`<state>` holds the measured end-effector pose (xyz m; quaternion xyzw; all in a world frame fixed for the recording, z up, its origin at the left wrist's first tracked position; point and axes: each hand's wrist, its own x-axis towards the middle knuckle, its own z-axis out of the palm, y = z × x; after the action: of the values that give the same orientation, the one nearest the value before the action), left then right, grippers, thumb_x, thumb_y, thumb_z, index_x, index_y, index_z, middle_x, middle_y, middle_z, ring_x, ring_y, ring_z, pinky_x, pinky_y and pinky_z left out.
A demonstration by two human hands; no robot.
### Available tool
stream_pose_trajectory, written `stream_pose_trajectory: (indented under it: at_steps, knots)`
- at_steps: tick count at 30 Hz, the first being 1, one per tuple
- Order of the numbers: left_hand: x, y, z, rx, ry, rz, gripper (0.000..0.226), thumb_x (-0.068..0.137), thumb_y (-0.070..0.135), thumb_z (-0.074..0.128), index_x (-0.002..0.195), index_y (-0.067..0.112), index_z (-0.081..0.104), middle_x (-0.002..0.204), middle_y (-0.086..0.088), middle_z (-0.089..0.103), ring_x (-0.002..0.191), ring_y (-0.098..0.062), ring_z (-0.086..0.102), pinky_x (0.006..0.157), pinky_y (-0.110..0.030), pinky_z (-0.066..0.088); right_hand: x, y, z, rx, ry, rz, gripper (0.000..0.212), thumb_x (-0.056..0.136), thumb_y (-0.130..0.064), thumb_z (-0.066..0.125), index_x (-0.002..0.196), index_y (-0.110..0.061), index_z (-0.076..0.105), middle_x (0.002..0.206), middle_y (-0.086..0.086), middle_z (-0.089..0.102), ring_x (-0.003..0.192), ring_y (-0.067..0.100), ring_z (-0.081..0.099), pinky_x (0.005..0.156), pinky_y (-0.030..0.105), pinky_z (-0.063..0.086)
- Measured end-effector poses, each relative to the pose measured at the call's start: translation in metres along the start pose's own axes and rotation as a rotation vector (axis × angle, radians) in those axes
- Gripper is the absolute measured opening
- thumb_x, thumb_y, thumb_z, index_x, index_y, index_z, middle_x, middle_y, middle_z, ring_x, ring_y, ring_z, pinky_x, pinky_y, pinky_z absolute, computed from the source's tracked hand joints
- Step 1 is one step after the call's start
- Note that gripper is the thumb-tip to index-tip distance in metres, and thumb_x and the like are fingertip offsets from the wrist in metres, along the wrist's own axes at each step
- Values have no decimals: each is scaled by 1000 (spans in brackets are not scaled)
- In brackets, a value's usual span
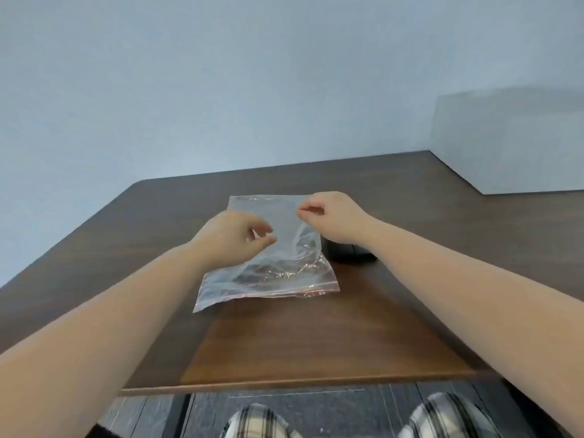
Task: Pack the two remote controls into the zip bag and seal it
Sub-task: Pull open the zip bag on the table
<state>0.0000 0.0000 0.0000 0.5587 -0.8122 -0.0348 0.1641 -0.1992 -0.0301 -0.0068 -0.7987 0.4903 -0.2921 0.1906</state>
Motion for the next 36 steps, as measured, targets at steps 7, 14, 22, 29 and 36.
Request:
stream_pose_trajectory:
  at_steps: [7, 14, 22, 29, 36]
  knots:
    - [-37, 10, 15, 27, -240, 124, 52, 68, 61, 64, 109, 29, 62, 109, 14, 63, 96, -4, 55, 81, -21, 43, -17, -13, 10, -56, -92, -33, 22, 94, -24, 52, 103, -13, 70, 106, 3, 71, 97, 17, 61, 89, 30, 46]
    - [-37, -2, 27, 106, 1, 19, 22, 86, 42, 54, 89, 27, 69, 95, 8, 68, 87, -15, 60, 73, -31, 48, -13, -15, 20, -22, -45, -79, 21, 93, -22, 54, 96, -10, 71, 98, 4, 72, 88, 16, 59, 83, 28, 44]
    - [-6, -13, 46, -7, 247, -142, 21, 89, 26, 51, 82, 12, 65, 86, -4, 65, 82, -25, 59, 69, -39, 49, 2, -18, 46, 43, 97, -87, 20, 91, -18, 56, 90, -6, 73, 96, 5, 73, 83, 16, 58, 71, 22, 38]
    - [10, -18, 56, -71, 447, -61, 12, 87, 16, 55, 78, 10, 62, 79, -7, 64, 70, -24, 56, 58, -36, 45, 11, -13, 56, 84, 140, -31, 20, 92, -20, 56, 85, -7, 69, 86, 9, 71, 61, 14, 64, 60, 20, 45]
    - [5, -18, 52, -219, 490, 16, 11, 81, 11, 53, 80, 12, 64, 74, 3, 61, 64, -2, 49, 57, -10, 36, 4, -23, 57, 589, 0, 234, 23, 91, -33, 61, 79, -13, 64, 80, 5, 63, 66, 21, 70, 63, 42, 63]
